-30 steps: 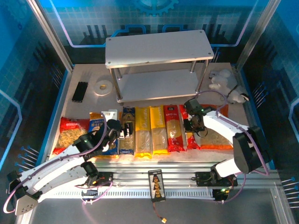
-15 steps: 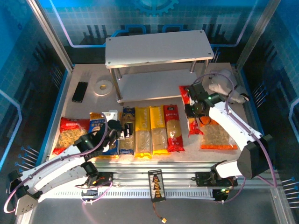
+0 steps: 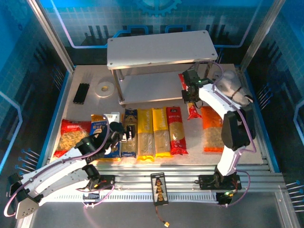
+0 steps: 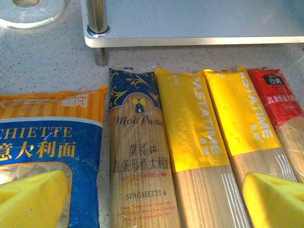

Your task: Place and organize the pasta boxes and bags onto the shelf

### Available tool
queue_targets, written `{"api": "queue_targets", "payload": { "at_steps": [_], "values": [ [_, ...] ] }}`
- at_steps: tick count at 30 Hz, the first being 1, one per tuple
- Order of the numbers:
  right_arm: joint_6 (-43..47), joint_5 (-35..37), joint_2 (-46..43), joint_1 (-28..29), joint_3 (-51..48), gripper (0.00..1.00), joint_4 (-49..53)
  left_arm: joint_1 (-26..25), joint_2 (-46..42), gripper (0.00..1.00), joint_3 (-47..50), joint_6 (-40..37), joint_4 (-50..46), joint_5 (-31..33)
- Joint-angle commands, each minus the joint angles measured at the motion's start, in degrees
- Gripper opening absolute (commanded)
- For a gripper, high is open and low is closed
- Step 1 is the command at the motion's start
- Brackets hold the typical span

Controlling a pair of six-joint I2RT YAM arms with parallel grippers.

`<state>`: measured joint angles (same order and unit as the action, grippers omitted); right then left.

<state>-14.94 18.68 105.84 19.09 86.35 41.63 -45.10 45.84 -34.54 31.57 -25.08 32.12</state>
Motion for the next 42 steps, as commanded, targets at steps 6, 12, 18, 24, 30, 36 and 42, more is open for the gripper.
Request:
{"api": "queue_targets", "payload": {
  "at_steps": [6,12,18,24,30,36,42],
  "values": [
    [0.9,5.06,2.3,-0.14,6.02,0.0,-11.93,0.8,0.4,0.96,-0.17,-0.22,-0.5,0.9],
    [1.27,6.69,2.18,0.1,5.82,0.0,-14.23,0.93,0.69,0.96,-0.22,-0.12,-0.5,0.77],
    [2.49,9.17,3.7,0.1,7.08,0.0,-16.87,0.98,0.79,0.95,-0.39,-0.06,-0.43,0.6],
    [3.4,11.03,5.08,0.01,7.91,0.0,-19.93,1.05,0.79,0.95,-0.35,-0.06,-0.68,0.83],
    [3.38,10.68,9.63,-0.07,11.48,0.02,-18.82,1.07,1.39,0.95,-0.61,-0.12,-0.5,0.65],
    [2.12,10.2,12.4,-0.23,12.26,0.3,-18.03,1.08,1.51,0.95,-0.61,-0.12,-1.02,0.75],
    [0.9,9.54,13.07,-0.77,11.76,0.55,-17.1,1.29,1.35,0.96,-0.54,-0.15,-0.98,0.75]
  ]
}}
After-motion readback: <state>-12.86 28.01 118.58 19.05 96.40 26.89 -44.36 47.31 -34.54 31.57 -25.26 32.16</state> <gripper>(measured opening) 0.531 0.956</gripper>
